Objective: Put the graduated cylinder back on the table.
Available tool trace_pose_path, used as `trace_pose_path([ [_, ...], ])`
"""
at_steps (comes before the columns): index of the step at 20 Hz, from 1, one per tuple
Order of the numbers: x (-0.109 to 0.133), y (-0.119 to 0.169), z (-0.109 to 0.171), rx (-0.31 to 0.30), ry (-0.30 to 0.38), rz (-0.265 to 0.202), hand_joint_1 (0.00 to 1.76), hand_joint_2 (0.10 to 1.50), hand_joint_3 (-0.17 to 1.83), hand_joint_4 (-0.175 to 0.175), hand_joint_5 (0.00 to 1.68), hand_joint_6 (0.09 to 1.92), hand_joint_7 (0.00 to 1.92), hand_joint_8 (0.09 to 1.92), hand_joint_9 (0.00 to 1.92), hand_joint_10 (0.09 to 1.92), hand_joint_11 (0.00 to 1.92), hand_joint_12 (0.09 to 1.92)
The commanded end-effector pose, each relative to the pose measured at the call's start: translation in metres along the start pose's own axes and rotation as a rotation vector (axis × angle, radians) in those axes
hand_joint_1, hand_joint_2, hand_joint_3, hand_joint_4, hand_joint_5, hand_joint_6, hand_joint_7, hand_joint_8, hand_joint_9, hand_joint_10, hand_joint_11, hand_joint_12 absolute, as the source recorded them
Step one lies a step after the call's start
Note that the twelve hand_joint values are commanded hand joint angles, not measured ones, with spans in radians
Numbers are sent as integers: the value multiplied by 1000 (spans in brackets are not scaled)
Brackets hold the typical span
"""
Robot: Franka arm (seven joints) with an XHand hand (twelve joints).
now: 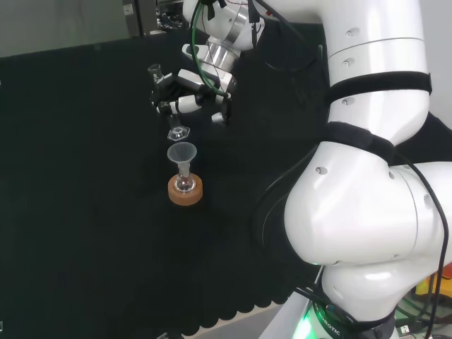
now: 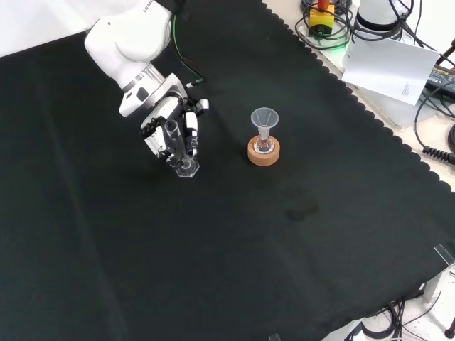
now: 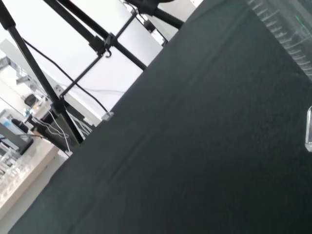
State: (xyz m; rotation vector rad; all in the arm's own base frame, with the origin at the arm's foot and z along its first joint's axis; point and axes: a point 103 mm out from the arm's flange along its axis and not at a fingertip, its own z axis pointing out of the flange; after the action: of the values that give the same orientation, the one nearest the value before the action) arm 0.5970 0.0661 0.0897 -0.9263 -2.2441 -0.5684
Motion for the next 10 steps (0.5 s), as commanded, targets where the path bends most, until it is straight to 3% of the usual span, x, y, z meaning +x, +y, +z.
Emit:
trace_pose_path([
  [1,-4,-4,-1,-62,2,-10,1142,1164,-112,-136,1006,992,1250,173,1382,87,1321,665],
  [10,-13,-11,1,-95,-8,-2,1136,1183,-144,-127,999,1006,1188,176,1339,87,1274,708],
])
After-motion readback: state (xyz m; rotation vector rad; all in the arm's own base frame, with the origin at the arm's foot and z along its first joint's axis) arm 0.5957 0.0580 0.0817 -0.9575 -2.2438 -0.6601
